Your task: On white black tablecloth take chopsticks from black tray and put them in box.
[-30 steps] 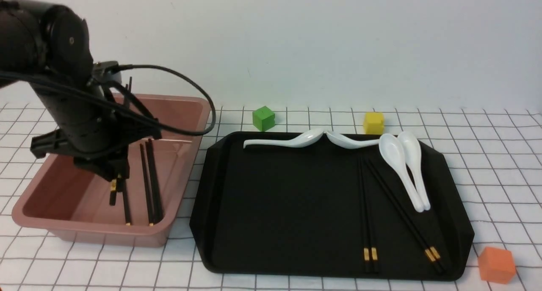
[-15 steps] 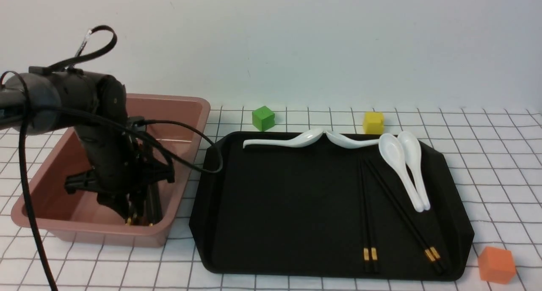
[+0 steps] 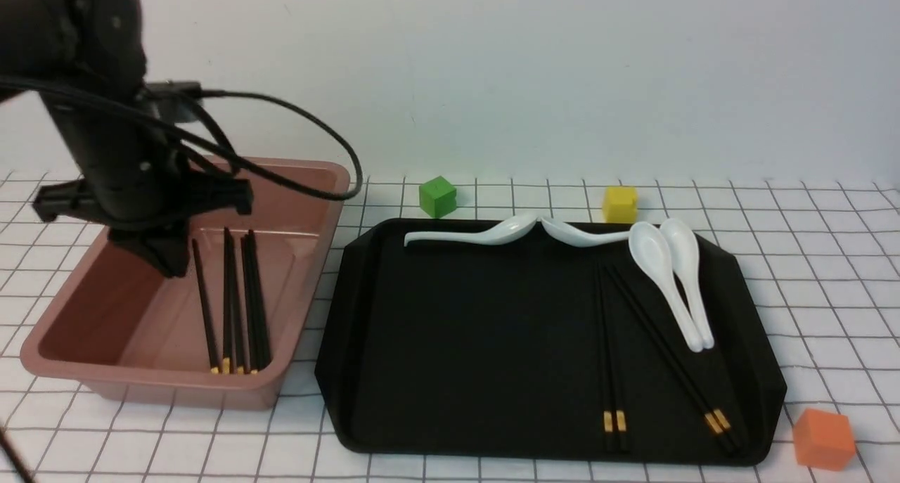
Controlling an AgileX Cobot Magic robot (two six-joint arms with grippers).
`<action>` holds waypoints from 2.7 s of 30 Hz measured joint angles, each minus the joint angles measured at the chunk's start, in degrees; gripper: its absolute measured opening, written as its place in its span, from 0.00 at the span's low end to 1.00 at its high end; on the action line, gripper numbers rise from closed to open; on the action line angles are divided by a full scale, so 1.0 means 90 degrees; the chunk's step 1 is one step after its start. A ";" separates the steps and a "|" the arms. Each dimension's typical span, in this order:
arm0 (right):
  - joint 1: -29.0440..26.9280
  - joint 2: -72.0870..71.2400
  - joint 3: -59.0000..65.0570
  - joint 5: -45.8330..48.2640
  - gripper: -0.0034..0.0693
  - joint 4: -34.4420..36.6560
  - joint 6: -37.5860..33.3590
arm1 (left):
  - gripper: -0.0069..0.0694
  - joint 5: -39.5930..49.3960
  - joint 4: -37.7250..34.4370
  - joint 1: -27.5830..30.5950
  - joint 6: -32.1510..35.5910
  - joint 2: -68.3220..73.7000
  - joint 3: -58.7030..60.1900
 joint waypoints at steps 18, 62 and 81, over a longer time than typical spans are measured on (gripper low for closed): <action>0.0000 0.0000 0.0000 0.0000 0.38 0.0000 0.0000 | 0.07 -0.5243 -0.2710 0.0000 0.0936 -0.6646 0.6983; 0.0000 0.0000 0.0000 0.0000 0.38 0.0000 0.0000 | 0.08 -0.5302 -0.1734 0.0608 0.0952 -1.0721 0.9646; 0.0000 0.0000 0.0000 0.0000 0.38 0.0000 0.0000 | 0.09 -0.5142 -0.1526 0.0515 0.0952 -1.0721 0.9659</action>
